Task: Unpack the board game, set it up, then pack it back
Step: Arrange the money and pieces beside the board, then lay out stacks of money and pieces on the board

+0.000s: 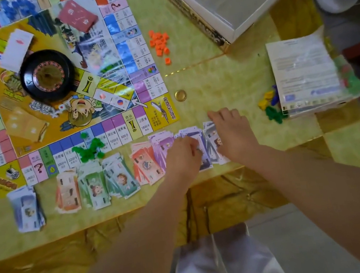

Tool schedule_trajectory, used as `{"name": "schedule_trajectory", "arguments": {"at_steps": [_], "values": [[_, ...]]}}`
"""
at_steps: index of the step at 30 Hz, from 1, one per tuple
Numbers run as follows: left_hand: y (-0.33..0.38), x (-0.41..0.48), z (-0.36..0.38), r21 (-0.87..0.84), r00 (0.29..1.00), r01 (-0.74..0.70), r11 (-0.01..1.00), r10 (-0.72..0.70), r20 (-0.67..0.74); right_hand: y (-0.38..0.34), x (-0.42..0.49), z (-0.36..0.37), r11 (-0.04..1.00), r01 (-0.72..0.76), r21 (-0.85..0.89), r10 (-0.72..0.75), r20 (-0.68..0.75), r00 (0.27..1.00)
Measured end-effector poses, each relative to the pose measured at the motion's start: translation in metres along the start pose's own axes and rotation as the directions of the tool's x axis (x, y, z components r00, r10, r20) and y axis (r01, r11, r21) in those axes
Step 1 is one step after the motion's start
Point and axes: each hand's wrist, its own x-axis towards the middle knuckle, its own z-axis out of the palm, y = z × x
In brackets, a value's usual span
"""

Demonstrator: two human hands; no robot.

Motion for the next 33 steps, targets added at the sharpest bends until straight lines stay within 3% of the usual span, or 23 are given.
{"name": "schedule_trajectory", "arguments": {"at_steps": [9,16,22,24,26,28,33], "values": [[0.003,0.001,0.004,-0.041,0.997,0.059,0.997,-0.061,-0.054,0.002,0.008,-0.004,0.999,-0.039,0.027,0.039,0.009,0.999],[0.005,0.001,0.005,-0.044,0.994,0.088,0.995,-0.090,-0.056,0.004,-0.001,-0.005,0.927,-0.100,0.362,0.079,0.074,0.994],[0.008,0.002,0.001,-0.049,0.992,0.127,0.991,-0.127,0.000,0.034,0.003,-0.028,0.775,-0.259,0.577,0.145,0.236,0.961],[0.015,0.001,-0.003,-0.074,0.993,0.108,0.991,-0.111,-0.039,0.041,0.004,-0.040,0.721,-0.289,0.630,0.126,0.291,0.948],[0.030,-0.001,-0.009,-0.235,0.988,0.045,0.971,-0.078,-0.132,0.044,0.006,-0.055,0.667,-0.317,0.674,0.092,0.348,0.933],[0.046,-0.004,-0.017,-0.426,0.988,0.003,0.905,-0.069,-0.138,0.040,0.009,-0.069,0.609,-0.335,0.718,0.017,0.411,0.911],[0.060,-0.013,-0.044,-0.674,0.973,0.219,0.705,-0.106,0.205,0.013,0.014,-0.101,0.584,-0.256,0.770,-0.178,0.429,0.886]]}}
